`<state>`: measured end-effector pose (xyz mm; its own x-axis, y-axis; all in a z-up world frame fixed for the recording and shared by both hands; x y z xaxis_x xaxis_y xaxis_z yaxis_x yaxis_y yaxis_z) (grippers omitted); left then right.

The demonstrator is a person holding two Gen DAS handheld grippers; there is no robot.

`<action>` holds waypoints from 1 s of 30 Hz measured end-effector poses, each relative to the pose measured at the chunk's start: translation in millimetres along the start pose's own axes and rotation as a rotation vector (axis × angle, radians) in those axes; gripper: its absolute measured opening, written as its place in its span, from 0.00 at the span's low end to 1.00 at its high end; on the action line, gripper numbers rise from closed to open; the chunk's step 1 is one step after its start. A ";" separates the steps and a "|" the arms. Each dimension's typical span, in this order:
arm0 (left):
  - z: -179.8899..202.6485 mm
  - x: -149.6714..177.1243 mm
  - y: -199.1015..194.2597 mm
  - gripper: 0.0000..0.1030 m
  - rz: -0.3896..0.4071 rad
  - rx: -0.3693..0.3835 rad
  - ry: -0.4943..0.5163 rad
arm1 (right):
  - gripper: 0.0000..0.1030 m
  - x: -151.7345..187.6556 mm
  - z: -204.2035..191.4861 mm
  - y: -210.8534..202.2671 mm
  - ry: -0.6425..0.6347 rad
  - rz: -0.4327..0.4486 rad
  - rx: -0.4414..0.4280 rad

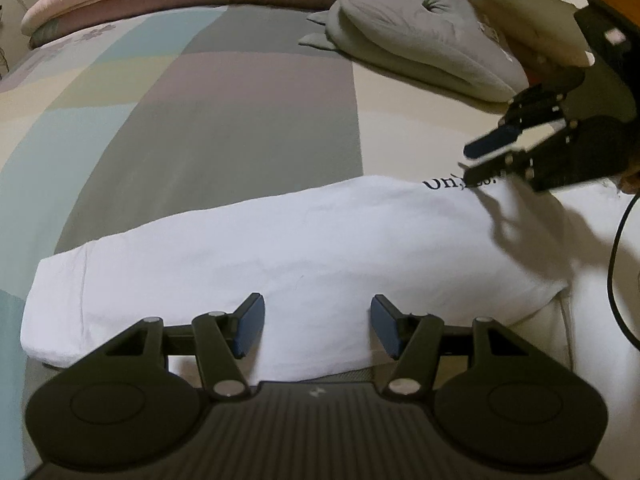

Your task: Fold clothes

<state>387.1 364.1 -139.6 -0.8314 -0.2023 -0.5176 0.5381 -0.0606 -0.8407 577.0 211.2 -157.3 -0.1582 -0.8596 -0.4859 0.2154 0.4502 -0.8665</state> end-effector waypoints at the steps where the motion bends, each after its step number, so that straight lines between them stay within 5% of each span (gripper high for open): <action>1: -0.8 0.2 0.2 0.59 0.000 0.001 -0.004 | 0.30 -1.2 5.8 -0.1 0.019 0.002 0.013; 5: -1.4 0.3 1.5 0.59 0.000 0.005 -0.007 | 0.30 5.4 17.9 5.6 0.027 -0.055 0.033; 17: 0.3 -0.7 5.4 0.63 0.002 0.009 0.013 | 0.31 19.9 -17.9 -5.5 -0.215 -0.091 -0.004; 26: 1.8 -1.1 5.7 0.67 0.005 0.005 0.013 | 0.33 38.9 -17.7 -7.2 -0.190 -0.143 -0.069; 27: 1.9 -1.6 5.7 0.67 0.006 0.005 0.012 | 0.32 39.4 -17.9 -7.3 -0.182 -0.143 -0.076; 29: 2.1 -2.5 5.7 0.67 0.007 0.004 0.010 | 0.09 39.3 -20.6 -7.8 -0.164 -0.146 -0.098; 30: 2.1 -2.9 5.6 0.67 0.007 0.003 0.009 | 0.09 38.8 -23.1 -8.5 -0.166 -0.146 -0.097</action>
<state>392.9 362.3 -142.5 -0.8288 -0.1937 -0.5250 0.5444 -0.0624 -0.8365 546.7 179.6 -171.5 -0.0185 -0.9416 -0.3363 0.1075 0.3325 -0.9369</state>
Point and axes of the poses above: each gripper's, at about its wrist camera, not at the fingertips, and y roughly the way its jaws point, z to its right, x to its underside, the point moved 9 cm from there along y, roughly the way its jaws point, and after that the axes turned 7 degrees about -y, right-handed, at the moved point
